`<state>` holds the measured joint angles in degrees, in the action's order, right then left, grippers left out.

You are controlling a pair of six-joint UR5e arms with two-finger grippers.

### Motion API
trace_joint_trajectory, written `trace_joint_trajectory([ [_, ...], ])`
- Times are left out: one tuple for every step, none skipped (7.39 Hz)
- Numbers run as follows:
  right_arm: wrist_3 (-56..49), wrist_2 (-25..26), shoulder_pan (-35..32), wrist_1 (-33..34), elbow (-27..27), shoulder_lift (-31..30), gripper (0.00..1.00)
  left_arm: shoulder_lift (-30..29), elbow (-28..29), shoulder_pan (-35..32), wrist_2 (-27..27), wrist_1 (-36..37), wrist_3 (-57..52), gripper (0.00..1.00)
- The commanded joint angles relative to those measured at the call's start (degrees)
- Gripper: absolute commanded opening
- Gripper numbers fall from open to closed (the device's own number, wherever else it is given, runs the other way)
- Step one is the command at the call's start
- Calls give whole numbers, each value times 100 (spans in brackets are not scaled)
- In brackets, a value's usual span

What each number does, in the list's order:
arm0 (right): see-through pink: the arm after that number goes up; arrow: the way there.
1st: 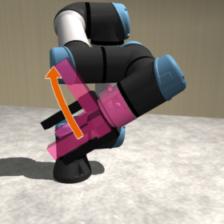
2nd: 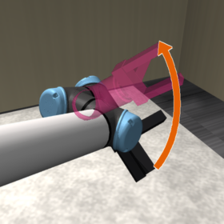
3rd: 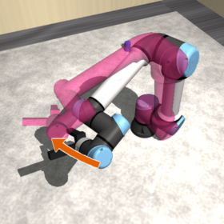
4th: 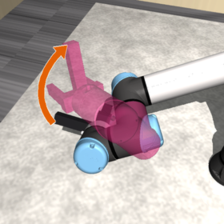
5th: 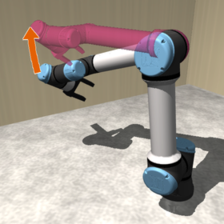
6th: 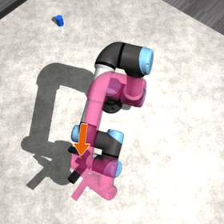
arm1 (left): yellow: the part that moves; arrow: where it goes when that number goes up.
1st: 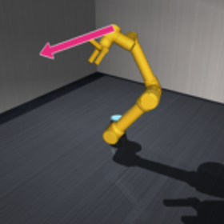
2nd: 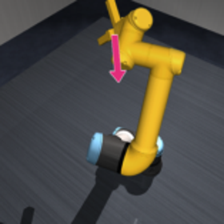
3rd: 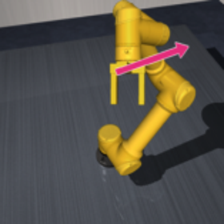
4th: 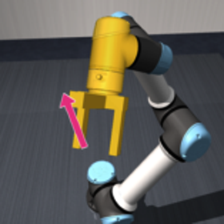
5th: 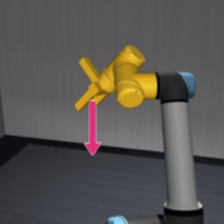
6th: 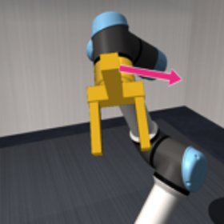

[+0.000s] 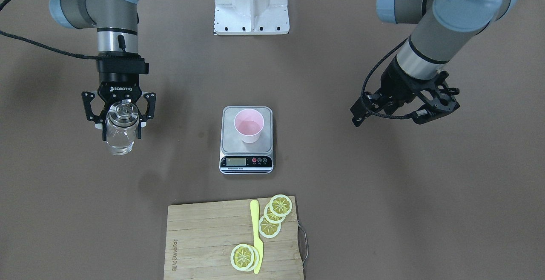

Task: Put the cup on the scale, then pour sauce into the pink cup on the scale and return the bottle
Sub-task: 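Withdraw the left gripper while the right gripper carries the bottle toward the cup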

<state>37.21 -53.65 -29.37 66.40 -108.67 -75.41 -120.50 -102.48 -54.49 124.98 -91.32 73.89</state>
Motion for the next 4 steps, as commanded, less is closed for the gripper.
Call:
trace_joint_trajectory([
  [-300, 774, 395, 757, -5, 219, 0, 279, -61, -227, 0, 0, -486, 99],
  [-511, 1177, 544, 1074, 4, 307, 0, 377, -52, -402, 0, 9, -898, 99],
  [-609, 1469, 668, 1390, -5, 351, 0, 560, -52, -587, 0, 9, -1277, 99],
  [-749, 1863, 878, 1637, 30, 473, 0, 736, -44, -728, 0, 0, -1602, 99],
])
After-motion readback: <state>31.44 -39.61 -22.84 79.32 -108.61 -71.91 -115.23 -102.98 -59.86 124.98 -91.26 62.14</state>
